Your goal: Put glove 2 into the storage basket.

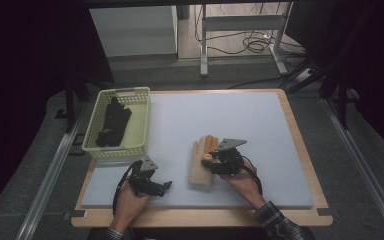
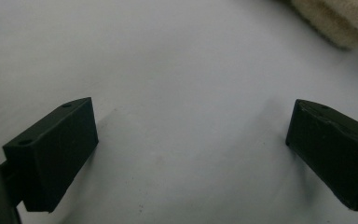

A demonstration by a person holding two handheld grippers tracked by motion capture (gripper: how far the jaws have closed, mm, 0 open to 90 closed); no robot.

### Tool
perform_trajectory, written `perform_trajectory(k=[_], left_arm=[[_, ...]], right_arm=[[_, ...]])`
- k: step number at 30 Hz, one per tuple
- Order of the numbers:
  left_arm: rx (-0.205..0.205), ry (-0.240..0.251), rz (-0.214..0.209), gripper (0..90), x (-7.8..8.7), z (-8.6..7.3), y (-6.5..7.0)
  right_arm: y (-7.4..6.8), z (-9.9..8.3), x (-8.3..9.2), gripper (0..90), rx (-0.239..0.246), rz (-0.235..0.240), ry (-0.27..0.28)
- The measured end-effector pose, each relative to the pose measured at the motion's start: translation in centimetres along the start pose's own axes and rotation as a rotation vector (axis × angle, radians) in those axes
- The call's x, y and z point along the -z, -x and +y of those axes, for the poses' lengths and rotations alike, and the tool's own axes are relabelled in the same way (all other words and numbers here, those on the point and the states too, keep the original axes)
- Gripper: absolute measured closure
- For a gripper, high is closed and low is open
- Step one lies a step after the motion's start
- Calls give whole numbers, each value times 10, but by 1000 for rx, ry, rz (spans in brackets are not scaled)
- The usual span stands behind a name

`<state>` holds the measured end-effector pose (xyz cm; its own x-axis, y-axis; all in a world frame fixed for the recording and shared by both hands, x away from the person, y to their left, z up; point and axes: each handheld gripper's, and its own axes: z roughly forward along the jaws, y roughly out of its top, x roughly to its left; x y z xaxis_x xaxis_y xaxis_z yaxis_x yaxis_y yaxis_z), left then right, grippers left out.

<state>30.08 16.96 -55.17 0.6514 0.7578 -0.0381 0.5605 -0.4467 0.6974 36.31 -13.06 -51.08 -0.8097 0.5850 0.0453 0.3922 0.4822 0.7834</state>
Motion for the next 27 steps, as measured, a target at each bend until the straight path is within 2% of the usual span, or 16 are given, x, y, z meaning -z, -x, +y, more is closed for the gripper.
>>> perform_trajectory(k=[2, 7, 10, 12, 15, 18, 23, 25, 27], left_arm=[[0, 0, 0, 23, 0, 0, 0], [-3, 0, 1, 23, 0, 0, 0], [-3, 0, 1, 23, 0, 0, 0], [-3, 0, 1, 23, 0, 0, 0], [0, 0, 0, 23, 0, 0, 0], [0, 0, 0, 23, 0, 0, 0], [0, 0, 0, 23, 0, 0, 0], [0, 0, 0, 23, 0, 0, 0], [0, 0, 0, 23, 0, 0, 0]], right_arm=[[2, -1, 0, 446, -14, 10, 2], [4, 6, 12, 371, 12, 8, 18], [8, 6, 23, 368, 6, 5, 44], [12, 3, 29, 382, 2, 3, 41], [17, -6, 35, 458, -14, 3, 30], [18, -14, 40, 588, -8, -3, 16], [12, -26, 43, 815, 8, 21, -13], [8, -30, 42, 878, 21, 46, -29], [4, -34, 40, 884, 28, 56, -47]])
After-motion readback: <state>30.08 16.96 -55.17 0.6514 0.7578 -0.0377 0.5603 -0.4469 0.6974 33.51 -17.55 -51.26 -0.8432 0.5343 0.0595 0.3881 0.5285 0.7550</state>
